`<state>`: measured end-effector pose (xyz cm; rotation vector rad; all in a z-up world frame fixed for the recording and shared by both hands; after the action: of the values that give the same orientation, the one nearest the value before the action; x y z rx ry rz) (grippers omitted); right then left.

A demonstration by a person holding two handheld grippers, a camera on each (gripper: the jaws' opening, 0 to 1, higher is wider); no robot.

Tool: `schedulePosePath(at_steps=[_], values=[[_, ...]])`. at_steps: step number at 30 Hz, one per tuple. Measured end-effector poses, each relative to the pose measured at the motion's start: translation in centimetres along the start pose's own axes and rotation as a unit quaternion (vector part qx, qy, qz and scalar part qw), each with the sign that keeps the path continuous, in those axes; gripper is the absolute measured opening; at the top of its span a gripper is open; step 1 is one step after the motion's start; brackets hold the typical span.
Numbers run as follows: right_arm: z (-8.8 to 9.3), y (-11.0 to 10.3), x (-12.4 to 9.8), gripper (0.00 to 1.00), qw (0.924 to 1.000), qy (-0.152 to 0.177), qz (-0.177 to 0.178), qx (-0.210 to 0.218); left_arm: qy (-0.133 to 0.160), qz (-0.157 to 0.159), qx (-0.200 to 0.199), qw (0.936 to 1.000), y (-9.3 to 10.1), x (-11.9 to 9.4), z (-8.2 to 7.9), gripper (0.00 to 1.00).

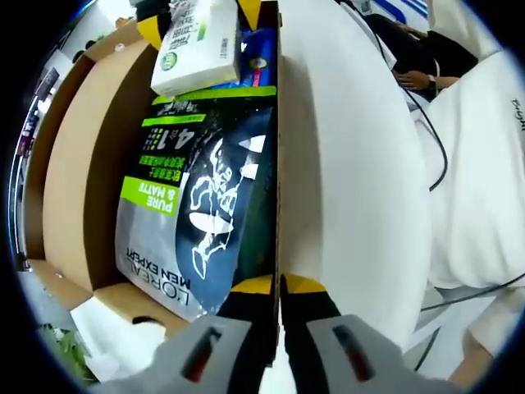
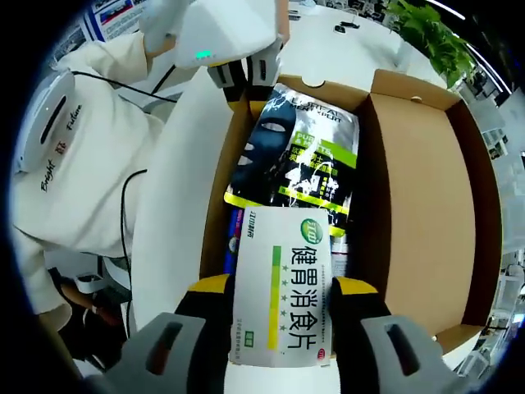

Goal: Operate the shoe box by opening the lid, removing the specified soft item, and placing it in the target area until the item is outside and the box remains undamaged.

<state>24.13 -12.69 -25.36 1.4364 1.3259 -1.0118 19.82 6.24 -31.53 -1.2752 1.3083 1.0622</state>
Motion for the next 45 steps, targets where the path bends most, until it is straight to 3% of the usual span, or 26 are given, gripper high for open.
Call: schedulePosePath(at_steps=[10,18,29,32,35,45], values=[[0.3,0.1,-2.5,0.47,0.9998,-0.009,0.016,-0.002,0.001,0.001,0.000,1.0000,-1.4,-0.2,0.2,0.01],[2.3,0.1,-3.6,0.47,0.9996,-0.017,0.023,0.005,-0.001,0.001,-0.001,1.0000,-2.7,-0.4,0.4,0.01],[5.3,-0.2,-5.2,0.47,0.9991,-0.021,0.035,0.011,-0.001,-0.001,-0.001,1.0000,-1.4,-0.4,0.0,0.01],[6.4,-0.1,-6.0,0.47,0.9988,-0.015,0.046,-0.005,-0.001,-0.002,-0.001,1.0000,-1.2,-0.4,0.0,0.01],[7.2,-0.2,-6.4,0.46,0.9988,0.002,0.050,0.003,-0.001,-0.003,0.000,1.0000,-0.7,-0.3,-0.2,0.01],[10.5,-0.4,-6.6,0.45,0.9984,-0.008,0.052,0.023,-0.001,-0.002,0.000,1.0000,-0.5,-0.3,-0.1,0.01]])
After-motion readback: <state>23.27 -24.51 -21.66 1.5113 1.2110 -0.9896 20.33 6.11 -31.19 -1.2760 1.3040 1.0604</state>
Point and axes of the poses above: the point that each gripper's makers call its tool centre point, and the gripper's own axes: x roughly forward along the fingers, y roughly to its right, z roughly out of its underside, the point moved 1 cm from there along -x, roughly backward along the fingers, and after that the axes turned 1 degree about z, right-handed, at the moved point
